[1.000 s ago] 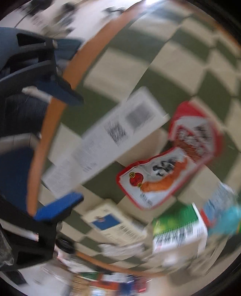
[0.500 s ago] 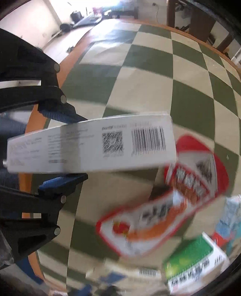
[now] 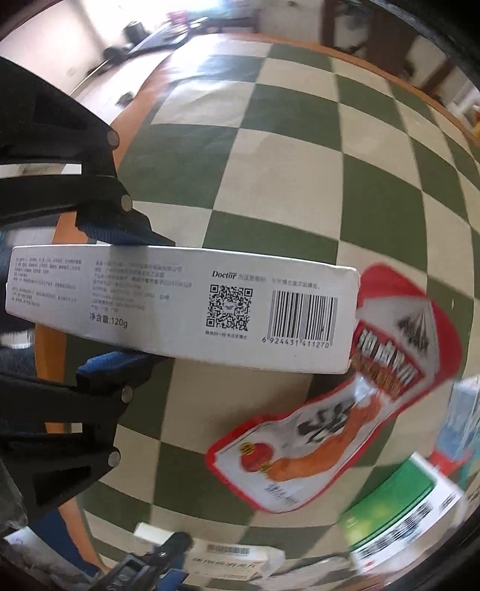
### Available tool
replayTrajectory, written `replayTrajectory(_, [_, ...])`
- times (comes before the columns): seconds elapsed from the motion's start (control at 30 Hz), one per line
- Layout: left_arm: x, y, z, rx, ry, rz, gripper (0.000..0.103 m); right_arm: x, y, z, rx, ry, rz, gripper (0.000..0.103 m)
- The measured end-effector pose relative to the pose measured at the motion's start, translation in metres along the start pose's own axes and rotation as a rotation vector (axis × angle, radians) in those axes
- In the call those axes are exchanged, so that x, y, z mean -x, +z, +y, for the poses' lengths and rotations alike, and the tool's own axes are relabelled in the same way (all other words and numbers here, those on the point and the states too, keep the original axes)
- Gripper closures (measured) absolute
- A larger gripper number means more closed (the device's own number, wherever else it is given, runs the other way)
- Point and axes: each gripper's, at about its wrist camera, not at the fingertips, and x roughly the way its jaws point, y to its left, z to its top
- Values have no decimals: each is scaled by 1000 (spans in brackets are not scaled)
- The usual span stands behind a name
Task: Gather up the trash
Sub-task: 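Grasp the white barcode box with left tool while right tool grasps white medicine box, then carry both boxes to the white bin and open both tools to drop them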
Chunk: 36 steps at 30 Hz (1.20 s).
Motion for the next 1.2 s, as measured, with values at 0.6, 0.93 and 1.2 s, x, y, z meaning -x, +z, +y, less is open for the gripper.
replayTrajectory(0.6, [6,-3,-6,-65,-14,-41,59,-21,-8,-27,-137,3,-22,29])
replayTrajectory(0.93, [49,-68,48,-148,-111,-185,59,1,-70,-11,-192,114,-117,29])
replayTrajectory(1.2, [21,-126,120,-260,-252,-196,59,73,-180,102,-279,179,-219,29])
